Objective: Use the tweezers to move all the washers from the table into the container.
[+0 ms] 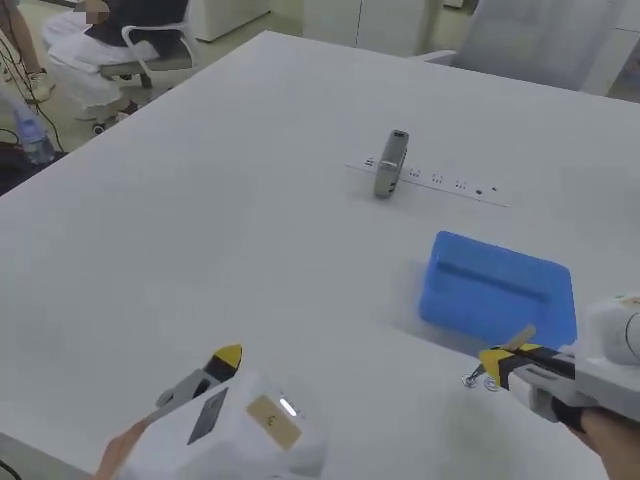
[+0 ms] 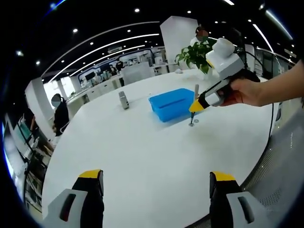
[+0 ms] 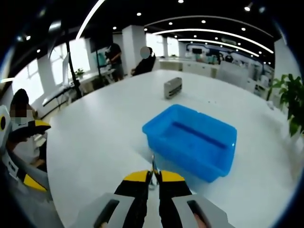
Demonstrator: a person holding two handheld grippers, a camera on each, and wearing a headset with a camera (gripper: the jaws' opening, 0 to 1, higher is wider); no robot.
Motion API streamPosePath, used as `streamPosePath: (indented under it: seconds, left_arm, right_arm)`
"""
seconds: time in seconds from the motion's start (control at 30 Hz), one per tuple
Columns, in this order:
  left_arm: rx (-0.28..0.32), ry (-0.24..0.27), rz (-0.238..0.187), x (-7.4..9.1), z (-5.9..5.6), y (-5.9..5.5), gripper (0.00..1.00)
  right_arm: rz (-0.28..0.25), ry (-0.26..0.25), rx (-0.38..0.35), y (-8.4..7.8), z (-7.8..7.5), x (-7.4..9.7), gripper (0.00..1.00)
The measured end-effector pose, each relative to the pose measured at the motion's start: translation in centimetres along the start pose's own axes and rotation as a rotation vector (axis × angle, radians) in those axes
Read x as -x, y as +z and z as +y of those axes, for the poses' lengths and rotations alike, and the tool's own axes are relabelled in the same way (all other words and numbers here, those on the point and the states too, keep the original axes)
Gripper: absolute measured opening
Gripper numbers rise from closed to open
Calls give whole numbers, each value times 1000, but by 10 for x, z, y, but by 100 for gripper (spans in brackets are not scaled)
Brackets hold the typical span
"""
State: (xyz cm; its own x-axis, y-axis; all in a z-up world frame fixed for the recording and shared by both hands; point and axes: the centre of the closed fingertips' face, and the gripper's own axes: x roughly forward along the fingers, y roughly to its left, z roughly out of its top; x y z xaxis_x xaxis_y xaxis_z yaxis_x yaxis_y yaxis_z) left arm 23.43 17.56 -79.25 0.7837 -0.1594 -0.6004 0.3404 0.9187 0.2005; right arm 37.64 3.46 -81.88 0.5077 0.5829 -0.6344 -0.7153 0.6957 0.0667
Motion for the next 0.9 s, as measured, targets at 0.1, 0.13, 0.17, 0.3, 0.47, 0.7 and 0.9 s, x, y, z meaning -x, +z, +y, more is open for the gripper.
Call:
streamPosePath:
  seconds: [0.1, 0.13, 0.17, 0.3, 0.47, 0.7, 0.9]
  left_arm:
    - [-5, 0, 6, 0, -1, -1, 95]
    - [-7, 0, 7, 0, -1, -1, 95]
    - [-8, 1, 10, -1, -1, -2, 95]
    - [-10, 1, 11, -1, -1, -2, 95]
    - [-10, 2, 14, -1, -2, -2, 95]
    - [-12, 1, 16, -1, -2, -2, 95]
    - [-7, 6, 9, -1, -1, -1, 95]
  right_arm:
    - [-3, 5, -1, 0, -2, -1, 3]
    - [-4, 5, -2, 0, -1, 0, 3]
    - [-5, 4, -2, 0, -1, -1, 3]
    - [-3, -3, 5, 0, 1, 0, 3]
    - [2, -11, -1, 1, 0, 0, 2]
    - [5, 3, -11, 4, 2, 2, 2]
    - [-20, 3, 8, 17, 8, 14, 2]
